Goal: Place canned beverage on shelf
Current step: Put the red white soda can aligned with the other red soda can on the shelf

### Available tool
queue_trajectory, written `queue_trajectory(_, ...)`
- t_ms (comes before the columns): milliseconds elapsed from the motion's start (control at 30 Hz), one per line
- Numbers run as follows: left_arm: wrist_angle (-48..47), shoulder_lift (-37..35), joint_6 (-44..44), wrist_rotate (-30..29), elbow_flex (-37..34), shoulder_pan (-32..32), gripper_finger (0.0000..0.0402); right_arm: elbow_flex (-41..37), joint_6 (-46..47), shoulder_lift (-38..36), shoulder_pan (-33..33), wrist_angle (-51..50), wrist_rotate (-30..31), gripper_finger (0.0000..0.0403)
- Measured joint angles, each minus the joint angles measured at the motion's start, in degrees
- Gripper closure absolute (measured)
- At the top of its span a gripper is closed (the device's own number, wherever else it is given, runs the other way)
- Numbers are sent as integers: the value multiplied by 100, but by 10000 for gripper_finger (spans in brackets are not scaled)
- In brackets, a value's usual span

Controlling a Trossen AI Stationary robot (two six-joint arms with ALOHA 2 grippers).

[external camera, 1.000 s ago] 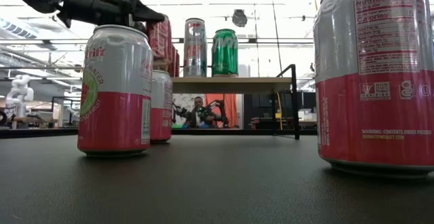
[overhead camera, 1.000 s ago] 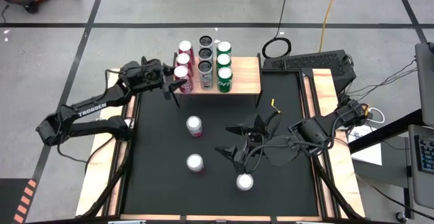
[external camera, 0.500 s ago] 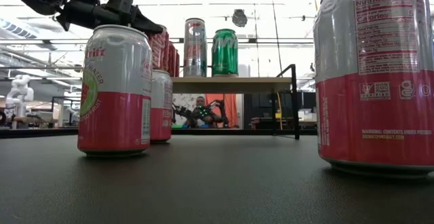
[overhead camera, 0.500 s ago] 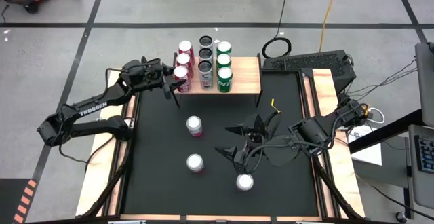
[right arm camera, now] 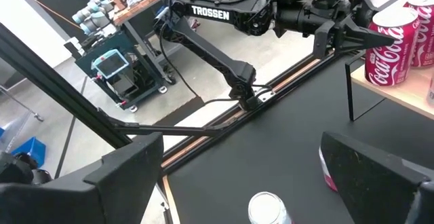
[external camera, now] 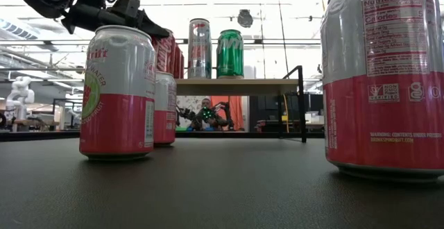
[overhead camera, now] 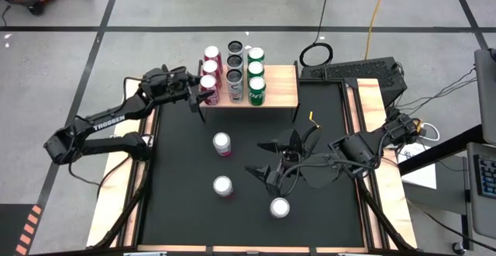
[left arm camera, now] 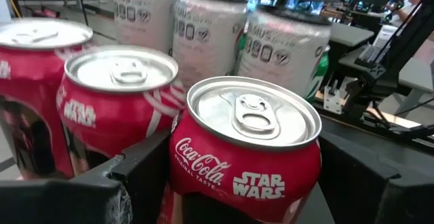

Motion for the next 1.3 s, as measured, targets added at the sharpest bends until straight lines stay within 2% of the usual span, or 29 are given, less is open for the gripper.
queue_trajectory(733,-140,58,24,-25,7,-2,95,0,22,0,0,4,0,23)
queue_trajectory(833,-164,58,55,30,7,-2,81,0,3,0,0,4,0,23)
queue_trajectory(1067,-232,64,-4,104,7,-2,19,0,3,0,0,4,0,23)
queue_trajectory(1300,-230,-100,-22,161,7,-2,9,0,1,0,0,2,0,23)
